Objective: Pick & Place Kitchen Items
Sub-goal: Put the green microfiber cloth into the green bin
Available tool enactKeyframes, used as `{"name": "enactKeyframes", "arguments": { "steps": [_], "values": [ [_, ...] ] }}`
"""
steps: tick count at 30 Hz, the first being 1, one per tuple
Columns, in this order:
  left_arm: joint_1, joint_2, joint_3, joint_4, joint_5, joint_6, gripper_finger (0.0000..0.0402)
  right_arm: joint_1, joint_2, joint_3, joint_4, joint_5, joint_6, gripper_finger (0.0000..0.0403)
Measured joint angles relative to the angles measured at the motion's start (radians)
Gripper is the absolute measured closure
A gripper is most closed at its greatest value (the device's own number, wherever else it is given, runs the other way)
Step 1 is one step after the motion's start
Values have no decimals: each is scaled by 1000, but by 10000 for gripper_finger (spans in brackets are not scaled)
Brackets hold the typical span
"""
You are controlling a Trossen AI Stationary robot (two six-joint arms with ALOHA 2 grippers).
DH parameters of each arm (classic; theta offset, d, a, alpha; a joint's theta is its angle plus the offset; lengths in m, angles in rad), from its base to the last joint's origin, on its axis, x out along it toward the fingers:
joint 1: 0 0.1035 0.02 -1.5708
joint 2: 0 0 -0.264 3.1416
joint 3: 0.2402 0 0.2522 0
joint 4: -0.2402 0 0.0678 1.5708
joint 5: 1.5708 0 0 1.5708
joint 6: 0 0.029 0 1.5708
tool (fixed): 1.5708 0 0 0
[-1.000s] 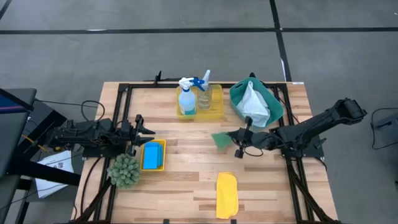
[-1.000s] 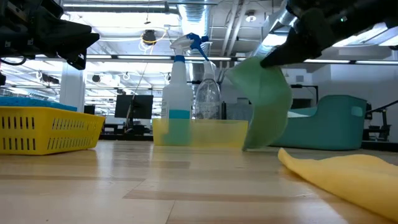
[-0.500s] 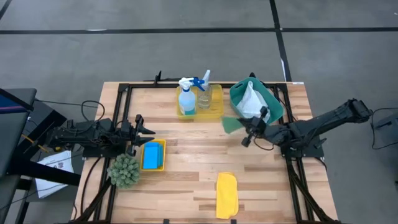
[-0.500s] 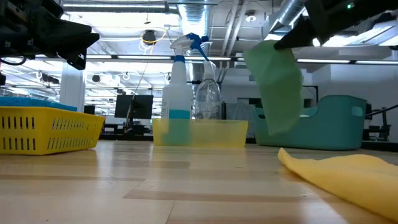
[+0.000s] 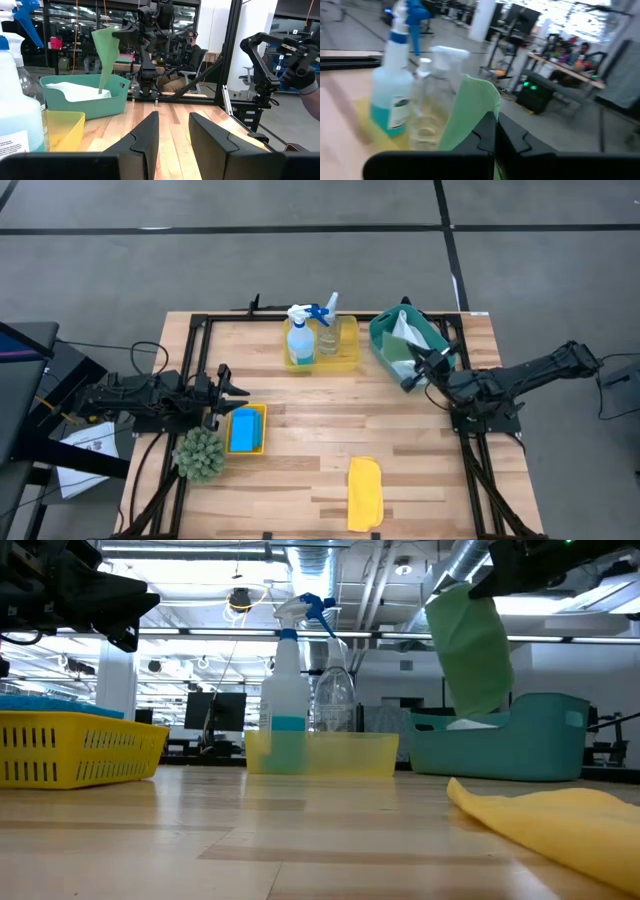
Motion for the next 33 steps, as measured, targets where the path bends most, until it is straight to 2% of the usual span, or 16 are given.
{"name": "enactKeyframes", "arguments": {
  "steps": [6,11,16,28,33],
  "values": [
    [0,0,0,0,0,0,298,0,-32,0,-74,72,28,403],
    [0,0,0,0,0,0,298,-4,-42,0,-301,145,214,403],
    [0,0,0,0,0,0,298,-43,-42,0,-494,145,407,403],
    [0,0,0,0,0,0,298,-233,-23,-1,-789,7,702,403],
    [0,0,0,0,0,0,298,-286,24,-1,-803,-57,748,403]
  ]
}}
